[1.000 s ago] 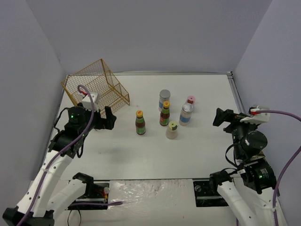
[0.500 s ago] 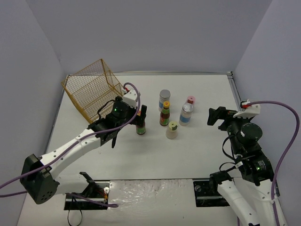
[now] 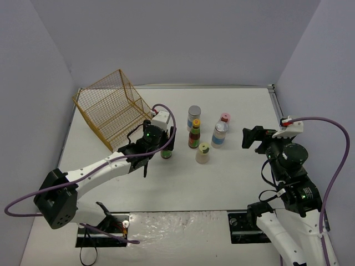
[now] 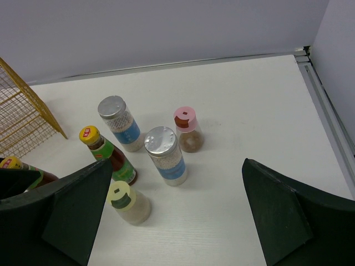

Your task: Organize the condiment bottles

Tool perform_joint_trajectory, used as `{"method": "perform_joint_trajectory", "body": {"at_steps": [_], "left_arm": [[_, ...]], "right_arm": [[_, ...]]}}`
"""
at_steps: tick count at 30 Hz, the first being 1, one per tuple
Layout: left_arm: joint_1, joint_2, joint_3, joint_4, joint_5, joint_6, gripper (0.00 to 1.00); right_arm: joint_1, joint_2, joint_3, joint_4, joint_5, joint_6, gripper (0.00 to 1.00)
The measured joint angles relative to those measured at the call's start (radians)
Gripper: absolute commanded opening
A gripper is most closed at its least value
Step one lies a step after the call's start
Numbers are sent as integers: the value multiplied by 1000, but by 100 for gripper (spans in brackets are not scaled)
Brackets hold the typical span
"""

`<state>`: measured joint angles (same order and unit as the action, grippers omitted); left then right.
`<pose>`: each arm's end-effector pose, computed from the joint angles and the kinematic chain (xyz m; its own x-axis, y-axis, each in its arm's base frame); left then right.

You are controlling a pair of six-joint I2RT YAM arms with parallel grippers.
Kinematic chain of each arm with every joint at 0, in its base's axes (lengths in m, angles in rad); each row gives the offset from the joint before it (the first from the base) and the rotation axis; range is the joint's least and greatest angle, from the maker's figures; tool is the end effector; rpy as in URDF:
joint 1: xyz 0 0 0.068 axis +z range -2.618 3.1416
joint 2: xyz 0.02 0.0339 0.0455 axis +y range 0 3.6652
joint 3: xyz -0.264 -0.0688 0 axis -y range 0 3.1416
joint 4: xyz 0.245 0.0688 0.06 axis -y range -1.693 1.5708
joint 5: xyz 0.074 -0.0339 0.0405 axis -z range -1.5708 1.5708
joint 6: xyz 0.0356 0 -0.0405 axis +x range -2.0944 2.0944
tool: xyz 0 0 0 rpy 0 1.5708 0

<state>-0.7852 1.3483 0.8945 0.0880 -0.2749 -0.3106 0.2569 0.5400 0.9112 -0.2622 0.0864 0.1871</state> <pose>0.2256 -0.2119 0.2788 -0.3940 -0.0220 -0.9188 0.3998 0.8960 -0.1930 0.1061 0.0247 0.4059 0.0717 0.2104 -0.9750 -0.1868 0.9630 0.1941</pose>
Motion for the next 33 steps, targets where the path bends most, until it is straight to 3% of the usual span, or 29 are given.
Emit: {"method": "perform_joint_trajectory", "body": {"at_steps": [9,14,19,24,33], "left_arm": [[-10,9,-13,30,-34,-28,33],[-18,10,-24,44,-47,-33,2],[-19,-6,-22,10,-47,-39,0],[-19,-53,13,-140,-56,-39,0],[-11,-110,346,-426,-193,26,0]], "right_arm": [[0,0,0,0,-16,0,100],[0,-1,0,0,-17,0,100],[0,-5,0,-1,-17,0,100],[0,-7,0,-4,-20,0,100],[0,-7,0,-4,-37,0,100]]}}
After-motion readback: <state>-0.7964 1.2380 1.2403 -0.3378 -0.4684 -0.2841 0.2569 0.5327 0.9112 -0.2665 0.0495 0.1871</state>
